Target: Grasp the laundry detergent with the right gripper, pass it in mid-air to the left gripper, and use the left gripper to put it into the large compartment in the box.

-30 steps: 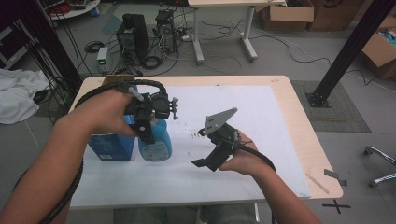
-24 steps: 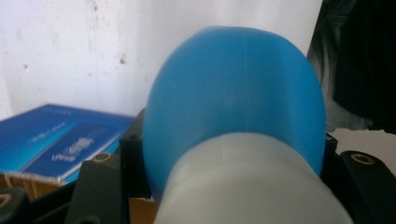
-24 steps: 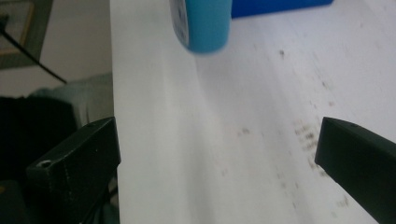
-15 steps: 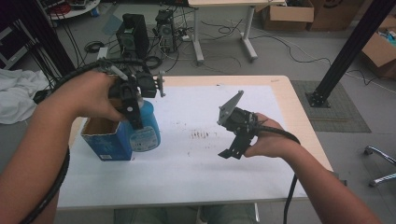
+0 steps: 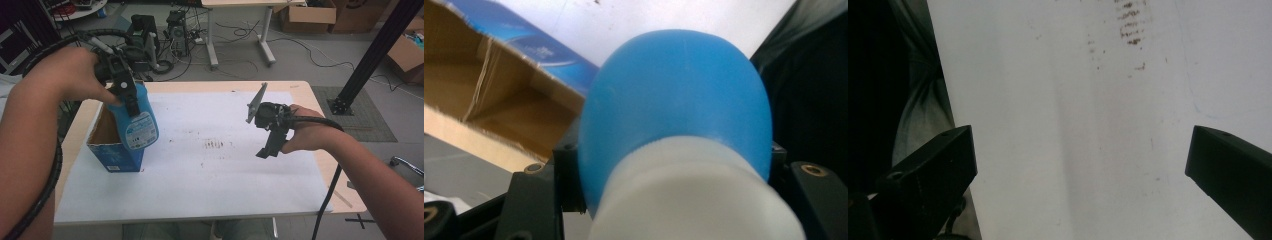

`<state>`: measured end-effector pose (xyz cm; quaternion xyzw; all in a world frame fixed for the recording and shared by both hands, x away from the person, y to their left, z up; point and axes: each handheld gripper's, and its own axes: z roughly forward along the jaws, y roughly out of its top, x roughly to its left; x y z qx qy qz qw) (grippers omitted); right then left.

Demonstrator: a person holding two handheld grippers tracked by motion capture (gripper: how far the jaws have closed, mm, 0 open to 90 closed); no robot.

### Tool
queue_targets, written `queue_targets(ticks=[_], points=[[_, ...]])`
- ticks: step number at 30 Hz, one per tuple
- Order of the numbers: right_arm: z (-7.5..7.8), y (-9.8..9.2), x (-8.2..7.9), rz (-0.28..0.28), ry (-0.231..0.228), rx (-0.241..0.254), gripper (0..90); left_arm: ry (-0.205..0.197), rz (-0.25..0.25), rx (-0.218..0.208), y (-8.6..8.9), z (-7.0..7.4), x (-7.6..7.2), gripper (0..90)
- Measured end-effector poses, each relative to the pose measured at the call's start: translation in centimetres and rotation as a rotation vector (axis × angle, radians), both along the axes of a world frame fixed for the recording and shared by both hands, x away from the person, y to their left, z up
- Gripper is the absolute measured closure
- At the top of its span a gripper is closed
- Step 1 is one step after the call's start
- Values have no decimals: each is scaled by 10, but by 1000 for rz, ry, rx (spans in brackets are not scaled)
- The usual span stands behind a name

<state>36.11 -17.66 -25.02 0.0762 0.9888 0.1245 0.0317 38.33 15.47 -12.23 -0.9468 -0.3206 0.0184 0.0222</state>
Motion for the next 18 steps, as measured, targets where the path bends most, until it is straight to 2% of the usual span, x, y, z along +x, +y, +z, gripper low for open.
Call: queue_targets(ticks=[4, 6, 9, 11, 15, 16, 18], points=[[1, -3, 3, 5, -1, -22, 0, 3, 136, -28, 14, 9, 6, 382], [1, -4, 4, 9, -1, -29, 0, -10, 216, -25, 19, 12, 9, 382], [-1, -4, 6, 13, 6, -47, 0, -4, 290, 17, 26, 14, 14, 382], [-2, -5, 6, 10, 5, -64, 0, 1, 344, 29, 31, 16, 17, 382], [-5, -5, 8, 15, 12, -86, 0, 6, 455, 21, 43, 20, 21, 382], [-5, -5, 8, 17, 14, -89, 0, 4, 502, 15, 47, 23, 22, 382], [-5, -4, 8, 18, 15, -97, 0, -5, 559, 8, 52, 26, 22, 382]])
